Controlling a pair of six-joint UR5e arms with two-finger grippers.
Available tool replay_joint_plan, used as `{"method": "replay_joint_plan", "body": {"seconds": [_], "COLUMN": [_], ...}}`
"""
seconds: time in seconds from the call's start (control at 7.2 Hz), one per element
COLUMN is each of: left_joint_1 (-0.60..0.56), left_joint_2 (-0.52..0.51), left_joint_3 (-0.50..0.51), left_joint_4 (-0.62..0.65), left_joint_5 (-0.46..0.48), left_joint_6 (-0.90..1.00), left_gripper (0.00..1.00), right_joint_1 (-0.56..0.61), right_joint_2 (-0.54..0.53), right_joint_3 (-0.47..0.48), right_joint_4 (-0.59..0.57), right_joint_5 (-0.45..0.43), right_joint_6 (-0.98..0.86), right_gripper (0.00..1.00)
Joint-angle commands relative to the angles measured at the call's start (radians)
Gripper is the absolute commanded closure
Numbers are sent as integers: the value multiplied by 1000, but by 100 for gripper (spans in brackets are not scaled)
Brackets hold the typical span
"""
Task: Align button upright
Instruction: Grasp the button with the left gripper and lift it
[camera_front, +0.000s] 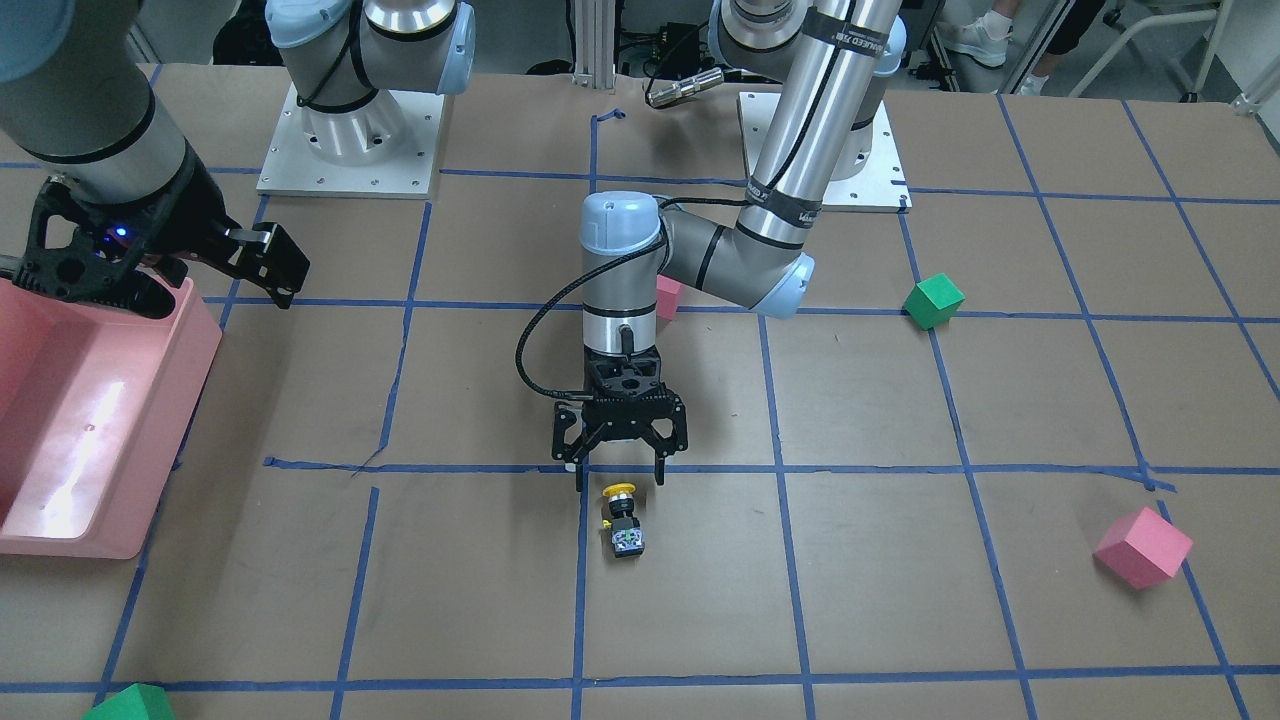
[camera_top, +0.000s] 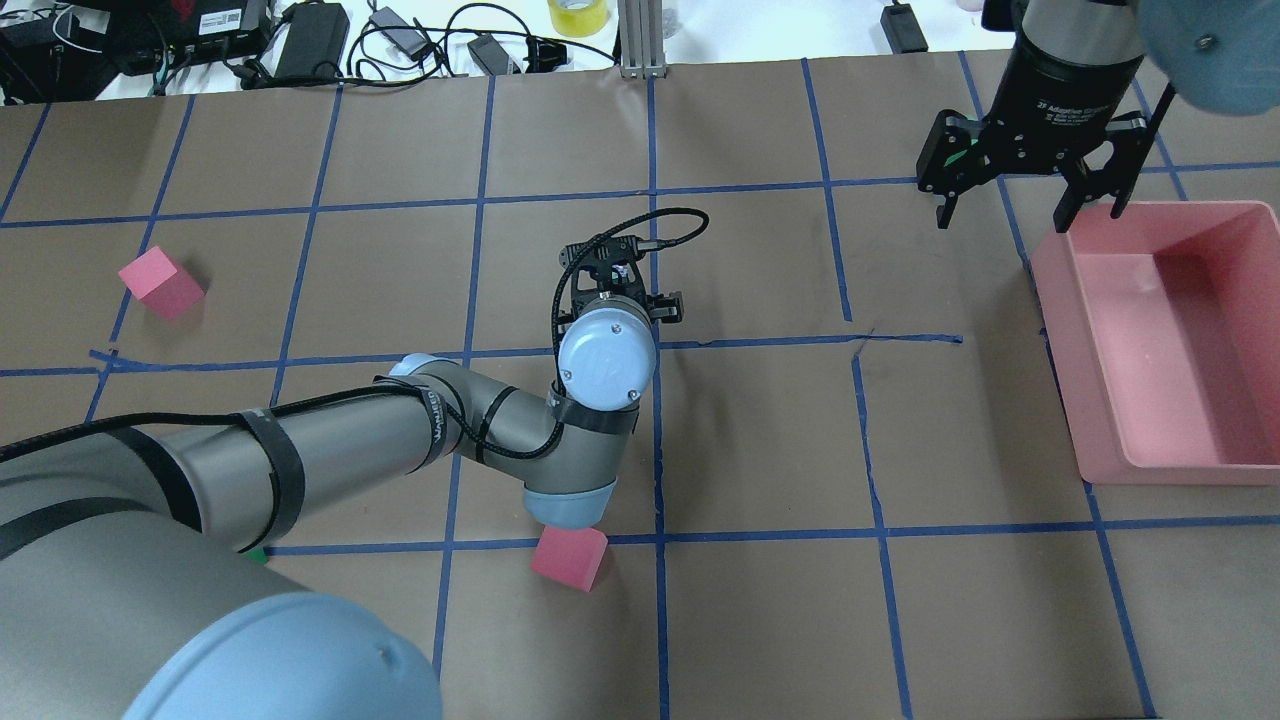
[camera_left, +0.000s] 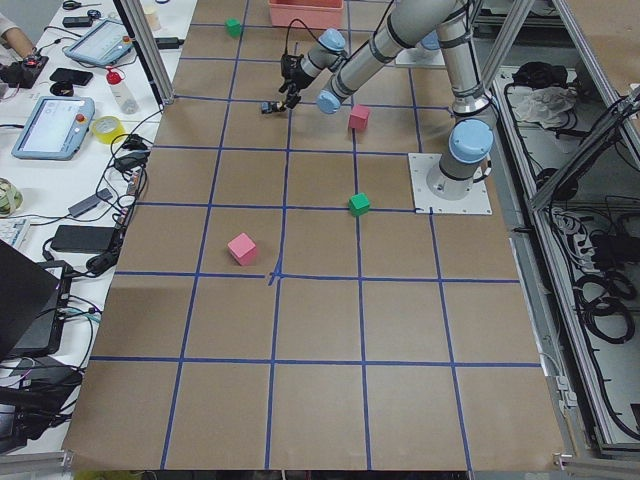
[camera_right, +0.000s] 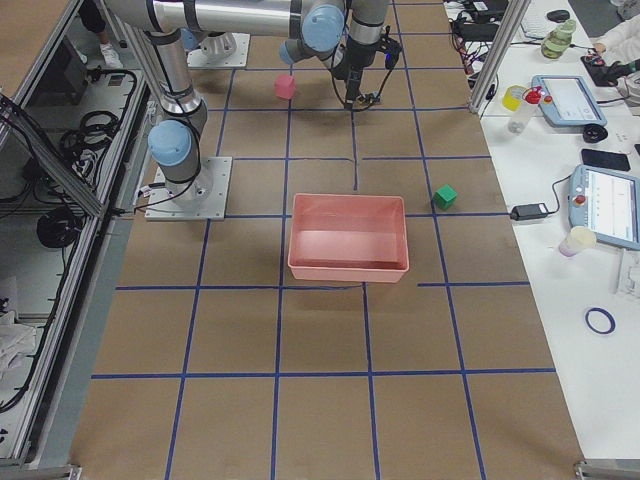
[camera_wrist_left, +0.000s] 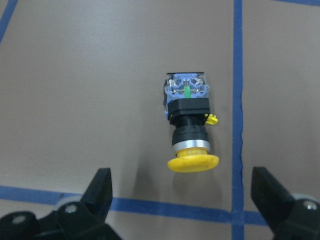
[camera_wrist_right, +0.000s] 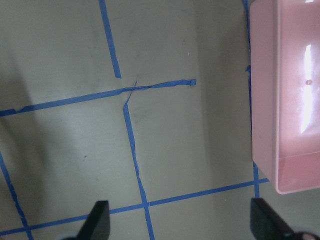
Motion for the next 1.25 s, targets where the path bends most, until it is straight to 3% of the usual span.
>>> {"method": "replay_joint_plan", "body": {"seconds": [0.0,0.14,0.69,0.83,1.11], "left_joint_1": [-2,-4,-5,-4,-4], "left_joint_2": [-44,-45,-47,-47,-61], "left_joint_3": [-5,-9,-43,-39,-11], "left_joint_4": [85,86,126,126,135], "left_joint_5": [4,4,1,-6,-8], "left_joint_6": [5,7,51,51,51], "left_gripper": [1,2,18,18,19], "right_joint_1": [2,2,16,28,69], "right_joint_2": [5,2,-37,-62,-69], "right_joint_3": [12,13,-17,-14,-17], "right_joint_4": [-2,-4,-7,22,51], "right_joint_5": [18,58,63,125,138], "right_joint_6": [4,15,-103,-113,-125], "right_gripper": [0,0,0,0,0]}}
